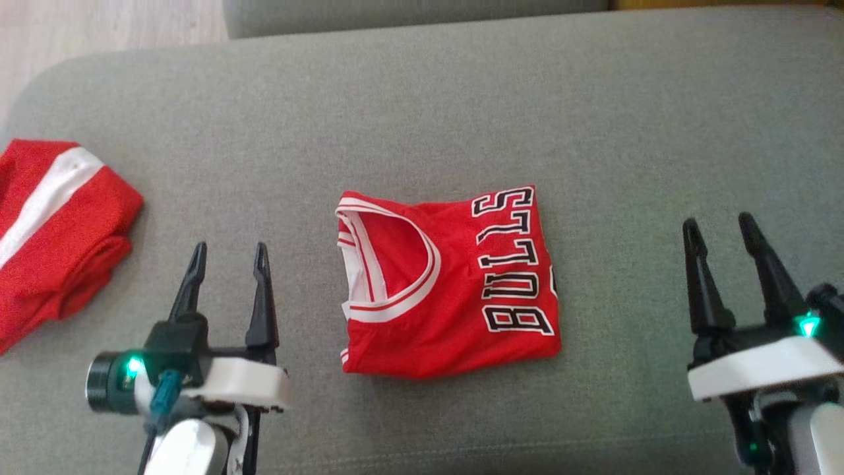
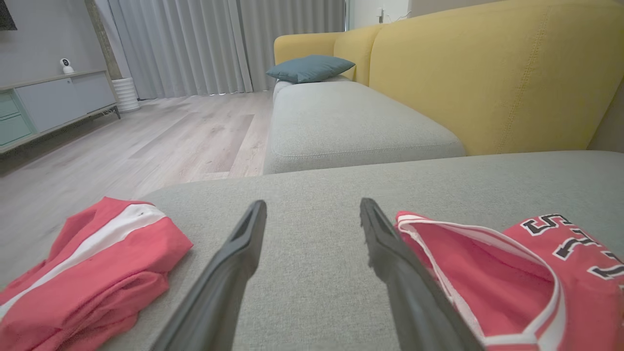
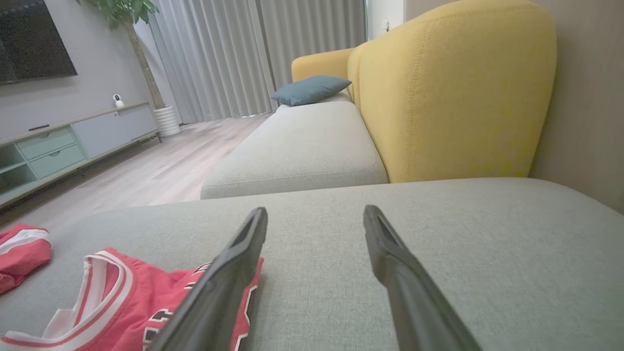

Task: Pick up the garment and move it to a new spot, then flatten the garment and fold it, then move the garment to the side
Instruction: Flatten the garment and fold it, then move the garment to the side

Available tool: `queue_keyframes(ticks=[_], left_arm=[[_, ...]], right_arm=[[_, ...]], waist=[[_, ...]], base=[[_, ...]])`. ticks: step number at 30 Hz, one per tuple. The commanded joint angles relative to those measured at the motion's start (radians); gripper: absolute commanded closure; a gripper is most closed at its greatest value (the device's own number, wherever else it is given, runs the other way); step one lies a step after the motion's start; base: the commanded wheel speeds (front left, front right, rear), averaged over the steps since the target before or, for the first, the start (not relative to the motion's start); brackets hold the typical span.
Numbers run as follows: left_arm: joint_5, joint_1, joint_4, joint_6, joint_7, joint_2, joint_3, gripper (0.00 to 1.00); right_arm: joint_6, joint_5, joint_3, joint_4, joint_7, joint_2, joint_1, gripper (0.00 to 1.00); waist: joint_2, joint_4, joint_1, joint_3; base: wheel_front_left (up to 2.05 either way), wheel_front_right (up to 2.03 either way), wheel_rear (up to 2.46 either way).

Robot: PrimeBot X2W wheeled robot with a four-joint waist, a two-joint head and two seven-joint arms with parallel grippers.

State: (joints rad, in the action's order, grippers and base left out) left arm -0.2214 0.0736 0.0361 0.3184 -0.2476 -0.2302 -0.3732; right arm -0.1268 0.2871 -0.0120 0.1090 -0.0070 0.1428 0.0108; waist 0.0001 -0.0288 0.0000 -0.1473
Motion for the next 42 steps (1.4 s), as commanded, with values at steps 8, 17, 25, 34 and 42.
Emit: queue_keyframes(ticks=[8, 17, 25, 34, 42], left_arm=[[-0.013, -0.029, -0.034, 0.018, 0.014, -0.031, 0.032, 0.00], [-0.024, -0.060, -0.029, 0.020, 0.026, -0.041, 0.027, 0.00], [-0.031, -0.066, -0.026, 0.027, 0.034, -0.047, 0.029, 0.00], [-0.033, -0.061, -0.027, 0.031, 0.035, -0.050, 0.027, 0.00], [-0.033, -0.047, -0.028, 0.035, 0.030, -0.049, 0.022, 0.00]], right_arm=[[-0.004, -0.025, -0.011, 0.071, 0.041, -0.004, 0.067, 0.00], [-0.004, -0.037, -0.006, 0.095, 0.067, -0.017, 0.104, 0.00], [-0.004, -0.034, -0.006, 0.099, 0.071, -0.026, 0.106, 0.00], [-0.004, -0.036, -0.004, 0.099, 0.074, -0.030, 0.102, 0.00], [-0.004, -0.034, -0.005, 0.094, 0.076, -0.024, 0.095, 0.00]], waist=[[-0.0001, 0.006, 0.0000, 0.072], [-0.0001, 0.005, 0.0000, 0.107], [-0.0001, 0.003, 0.0000, 0.110], [-0.0001, 0.003, 0.0000, 0.105], [-0.0001, 0.009, 0.0000, 0.090]], base=[[0.00, 0.00, 0.00], [0.00, 0.00, 0.00], [0.00, 0.00, 0.00], [0.00, 0.00, 0.00], [0.00, 0.00, 0.00]])
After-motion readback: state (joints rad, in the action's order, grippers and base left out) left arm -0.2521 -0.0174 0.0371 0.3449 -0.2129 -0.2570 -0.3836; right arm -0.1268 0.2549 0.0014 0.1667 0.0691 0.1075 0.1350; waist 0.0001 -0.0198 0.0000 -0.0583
